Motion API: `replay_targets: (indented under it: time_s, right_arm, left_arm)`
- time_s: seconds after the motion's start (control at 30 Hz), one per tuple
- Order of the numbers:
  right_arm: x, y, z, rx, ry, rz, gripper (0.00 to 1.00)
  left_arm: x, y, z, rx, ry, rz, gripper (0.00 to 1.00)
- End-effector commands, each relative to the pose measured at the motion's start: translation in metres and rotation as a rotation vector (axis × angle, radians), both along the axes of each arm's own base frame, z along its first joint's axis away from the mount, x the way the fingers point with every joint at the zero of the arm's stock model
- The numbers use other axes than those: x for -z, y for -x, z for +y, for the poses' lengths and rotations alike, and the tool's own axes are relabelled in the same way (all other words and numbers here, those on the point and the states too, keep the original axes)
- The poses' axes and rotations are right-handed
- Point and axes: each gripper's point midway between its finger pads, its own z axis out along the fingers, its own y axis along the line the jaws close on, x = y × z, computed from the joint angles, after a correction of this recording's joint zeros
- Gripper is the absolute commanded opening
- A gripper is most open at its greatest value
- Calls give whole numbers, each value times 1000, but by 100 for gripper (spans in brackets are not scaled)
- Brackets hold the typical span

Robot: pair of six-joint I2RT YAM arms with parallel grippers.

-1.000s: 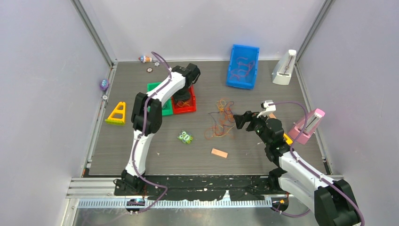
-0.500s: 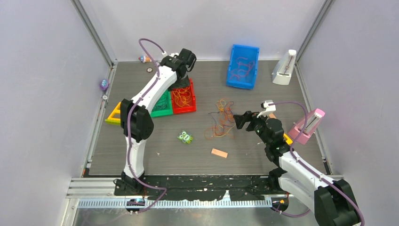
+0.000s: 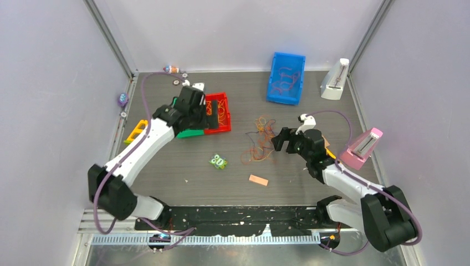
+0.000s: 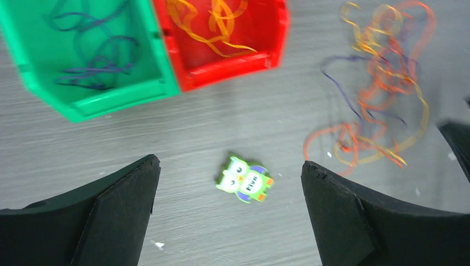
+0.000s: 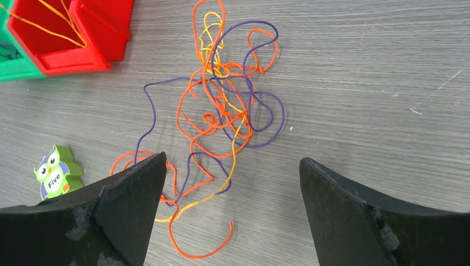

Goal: Untangle the cables
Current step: Untie the cable.

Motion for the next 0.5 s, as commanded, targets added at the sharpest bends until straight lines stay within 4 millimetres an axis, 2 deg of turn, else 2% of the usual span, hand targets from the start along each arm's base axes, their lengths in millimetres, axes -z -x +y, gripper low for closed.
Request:
replay_targets:
  time_s: [0.0, 0.1, 0.23, 0.33, 0.47]
  right_arm:
    - [-17, -20, 7, 4, 12, 32, 92]
    - [-11, -26, 10, -1, 39, 86, 81]
    - [-9, -38, 23, -39, 45, 121, 74]
    - [-3, -50, 36, -83, 61, 143, 63]
    - [12, -66, 47, -118, 94, 191, 60]
  left_arm:
    - [-19, 14, -65, 318, 218, -181, 100]
    - [-6, 33, -90, 433, 231, -201, 99]
    - [8, 49, -114, 508, 292, -177, 96]
    - [11, 54, -119, 521, 315, -167, 94]
    - [10, 59, -108, 496, 304, -187, 94]
